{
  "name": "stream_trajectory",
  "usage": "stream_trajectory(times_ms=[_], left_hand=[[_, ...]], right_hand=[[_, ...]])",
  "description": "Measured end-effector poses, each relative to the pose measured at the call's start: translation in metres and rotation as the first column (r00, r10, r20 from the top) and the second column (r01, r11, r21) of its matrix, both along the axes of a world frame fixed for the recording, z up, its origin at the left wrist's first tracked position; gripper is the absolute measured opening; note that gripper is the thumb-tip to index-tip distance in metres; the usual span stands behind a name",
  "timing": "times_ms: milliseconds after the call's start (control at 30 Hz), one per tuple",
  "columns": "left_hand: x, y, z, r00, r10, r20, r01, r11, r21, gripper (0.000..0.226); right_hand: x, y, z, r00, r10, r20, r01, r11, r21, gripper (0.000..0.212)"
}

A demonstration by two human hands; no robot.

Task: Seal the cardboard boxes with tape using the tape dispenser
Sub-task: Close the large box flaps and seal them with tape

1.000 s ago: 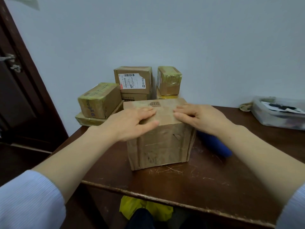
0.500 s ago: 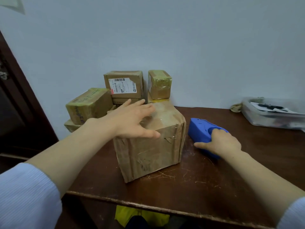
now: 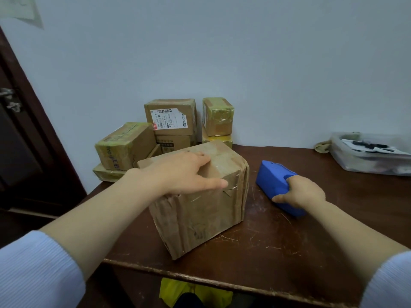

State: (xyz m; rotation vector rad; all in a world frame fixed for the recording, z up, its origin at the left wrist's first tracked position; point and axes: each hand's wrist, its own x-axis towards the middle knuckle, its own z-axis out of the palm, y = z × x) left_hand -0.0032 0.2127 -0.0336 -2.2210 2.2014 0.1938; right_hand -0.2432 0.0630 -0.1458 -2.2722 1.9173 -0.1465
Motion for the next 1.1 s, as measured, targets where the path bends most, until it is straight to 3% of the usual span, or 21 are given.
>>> stream_trajectory(times_ms=[100,167,233,300,367,400,533,567,633,733,933,1100], left_hand=[[-0.003,-0.001,0.007,0.969,0.067,-0.239,-0.093,0.991,-0.099,0.071],[-0.006,-0.009,0.014,0.873,0.106,-0.476,-0.203,0.966,-0.157,0.051],[-0.011,-0.021,0.022,0.7,0.126,-0.703,-0.325,0.933,-0.156,0.024],[-0.018,-0.032,0.029,0.447,0.14,-0.884,-0.395,0.917,-0.054,0.015],[-0.026,-0.04,0.034,0.2,0.185,-0.962,-0.38,0.92,0.097,0.024],[-0.031,-0.044,0.036,0.13,0.214,-0.968,-0.36,0.92,0.155,0.031],[-0.049,-0.055,0.036,0.025,0.295,-0.955,-0.259,0.925,0.279,0.064],[-0.052,-0.058,0.036,-0.003,0.307,-0.952,-0.231,0.926,0.3,0.071],[-0.058,-0.062,0.036,-0.072,0.317,-0.946,-0.182,0.928,0.325,0.079],[-0.061,-0.066,0.036,-0.176,0.302,-0.937,-0.176,0.927,0.332,0.08],[-0.056,-0.072,0.037,-0.213,0.23,-0.949,-0.287,0.914,0.286,0.063],[-0.057,-0.075,0.037,-0.149,0.16,-0.976,-0.328,0.923,0.202,0.009]], right_hand=[[-0.007,0.001,0.015,0.949,-0.063,0.31,0.064,0.998,0.009,0.044],[-0.011,0.011,0.038,0.762,-0.108,0.638,0.075,0.994,0.078,0.031],[-0.016,0.021,0.063,0.426,-0.183,0.886,0.02,0.981,0.193,0.021],[-0.021,0.032,0.085,0.141,-0.229,0.963,-0.098,0.965,0.244,0.019],[-0.024,0.042,0.104,-0.02,-0.234,0.972,-0.189,0.956,0.226,0.009],[-0.025,0.046,0.11,-0.057,-0.227,0.972,-0.197,0.957,0.212,0.01],[-0.022,0.06,0.127,-0.086,-0.198,0.976,-0.234,0.957,0.173,0.011],[-0.021,0.062,0.128,-0.08,-0.199,0.977,-0.254,0.952,0.173,0.021],[-0.019,0.066,0.131,-0.058,-0.193,0.979,-0.268,0.948,0.171,0.028],[-0.019,0.068,0.133,-0.051,-0.187,0.981,-0.296,0.941,0.164,0.021],[-0.016,0.073,0.137,-0.01,-0.17,0.985,-0.293,0.943,0.159,0.021],[-0.012,0.082,0.142,0.031,-0.157,0.987,-0.341,0.927,0.158,0.022]])
